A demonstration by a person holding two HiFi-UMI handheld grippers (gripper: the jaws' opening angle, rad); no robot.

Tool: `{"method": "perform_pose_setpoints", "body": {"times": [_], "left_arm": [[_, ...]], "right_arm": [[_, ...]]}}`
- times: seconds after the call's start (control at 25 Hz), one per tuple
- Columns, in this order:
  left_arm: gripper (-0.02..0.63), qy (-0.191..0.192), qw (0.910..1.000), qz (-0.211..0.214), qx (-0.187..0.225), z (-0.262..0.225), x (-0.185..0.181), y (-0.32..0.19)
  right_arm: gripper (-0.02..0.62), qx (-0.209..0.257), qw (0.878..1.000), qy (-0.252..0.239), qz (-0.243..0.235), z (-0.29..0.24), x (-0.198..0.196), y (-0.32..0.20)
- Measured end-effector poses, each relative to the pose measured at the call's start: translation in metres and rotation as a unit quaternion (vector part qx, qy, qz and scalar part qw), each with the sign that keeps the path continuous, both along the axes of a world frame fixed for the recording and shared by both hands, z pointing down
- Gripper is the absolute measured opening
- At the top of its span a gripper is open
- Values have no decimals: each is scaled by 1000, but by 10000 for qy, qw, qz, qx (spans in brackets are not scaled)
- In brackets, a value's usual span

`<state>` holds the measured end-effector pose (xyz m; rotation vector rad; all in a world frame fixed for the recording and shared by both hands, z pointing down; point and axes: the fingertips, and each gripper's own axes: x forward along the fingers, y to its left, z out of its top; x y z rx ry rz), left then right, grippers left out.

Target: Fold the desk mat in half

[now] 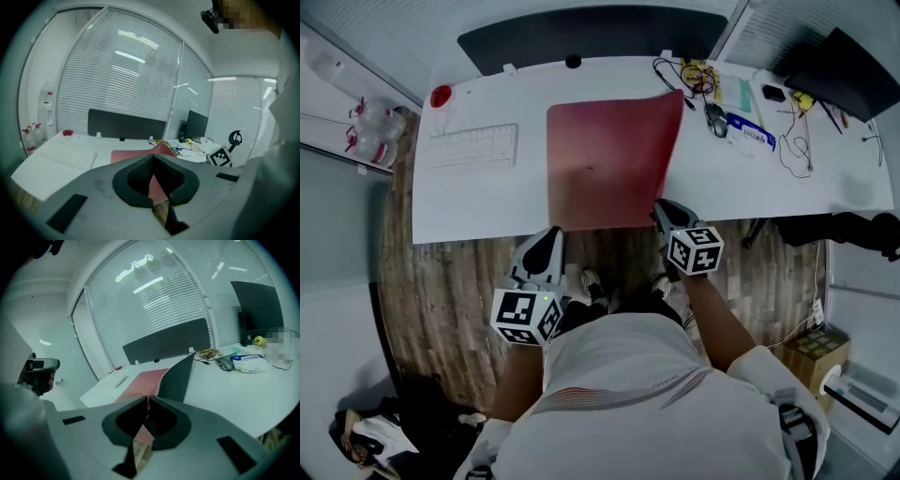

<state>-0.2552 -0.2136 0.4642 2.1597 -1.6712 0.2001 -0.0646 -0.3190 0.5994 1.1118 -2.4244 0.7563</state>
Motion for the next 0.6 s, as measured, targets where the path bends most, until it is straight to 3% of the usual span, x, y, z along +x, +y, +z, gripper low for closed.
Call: {"method": "perform_pose_setpoints", "body": {"times": [0.32,0.6], "left_arm": [[12,-76,9979,-640,6,1,-65,36],[12,-76,9936,-1130,-41,4,-114,63]], "right_arm": [[74,-26,9967,-24,-811,10,-94,16],[77,-407,9876,368,-1471,42,-168,39]]}}
